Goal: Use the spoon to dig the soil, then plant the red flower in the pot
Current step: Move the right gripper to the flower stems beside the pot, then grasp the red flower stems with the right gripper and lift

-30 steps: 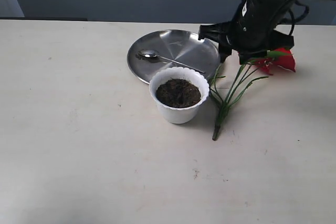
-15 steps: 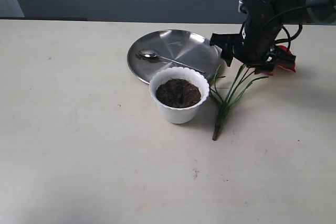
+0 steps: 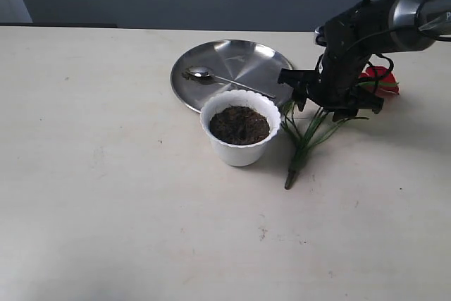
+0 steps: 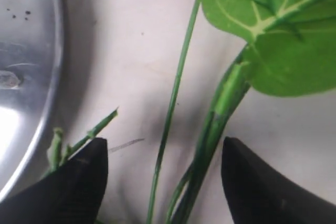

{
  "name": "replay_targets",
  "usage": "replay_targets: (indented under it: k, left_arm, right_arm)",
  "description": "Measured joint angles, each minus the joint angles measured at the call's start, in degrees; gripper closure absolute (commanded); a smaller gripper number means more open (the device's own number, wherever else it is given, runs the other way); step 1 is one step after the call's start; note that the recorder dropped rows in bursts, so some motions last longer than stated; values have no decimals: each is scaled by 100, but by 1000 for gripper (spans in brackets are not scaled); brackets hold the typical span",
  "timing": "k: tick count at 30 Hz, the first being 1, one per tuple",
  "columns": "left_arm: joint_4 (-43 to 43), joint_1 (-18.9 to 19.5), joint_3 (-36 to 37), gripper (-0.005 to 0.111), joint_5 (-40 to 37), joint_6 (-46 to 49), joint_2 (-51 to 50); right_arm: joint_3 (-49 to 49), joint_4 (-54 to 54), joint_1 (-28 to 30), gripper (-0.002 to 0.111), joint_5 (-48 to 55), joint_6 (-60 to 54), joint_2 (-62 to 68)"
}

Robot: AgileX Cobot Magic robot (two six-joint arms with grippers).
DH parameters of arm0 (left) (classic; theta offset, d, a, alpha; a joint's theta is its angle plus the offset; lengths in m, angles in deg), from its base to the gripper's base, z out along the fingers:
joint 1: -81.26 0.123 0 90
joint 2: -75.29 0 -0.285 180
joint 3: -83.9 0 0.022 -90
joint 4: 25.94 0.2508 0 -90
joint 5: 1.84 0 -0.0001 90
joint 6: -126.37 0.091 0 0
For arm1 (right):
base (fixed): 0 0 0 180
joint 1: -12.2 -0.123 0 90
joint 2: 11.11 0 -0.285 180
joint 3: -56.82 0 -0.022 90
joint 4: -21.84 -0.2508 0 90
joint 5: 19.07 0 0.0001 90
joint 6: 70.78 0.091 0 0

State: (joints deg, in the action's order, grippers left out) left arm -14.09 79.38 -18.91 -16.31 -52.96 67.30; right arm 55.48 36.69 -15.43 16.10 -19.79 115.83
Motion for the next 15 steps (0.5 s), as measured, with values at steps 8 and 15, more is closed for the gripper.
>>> replay_targets:
  k: [8,15]
  left_arm:
    - [0,0,0,106,0,0,0]
    - [0,0,0,106,0,0,0]
  right_arm:
    - [0,365,0,65,-130,113,247]
    - [0,604,0,96,-225,148,349]
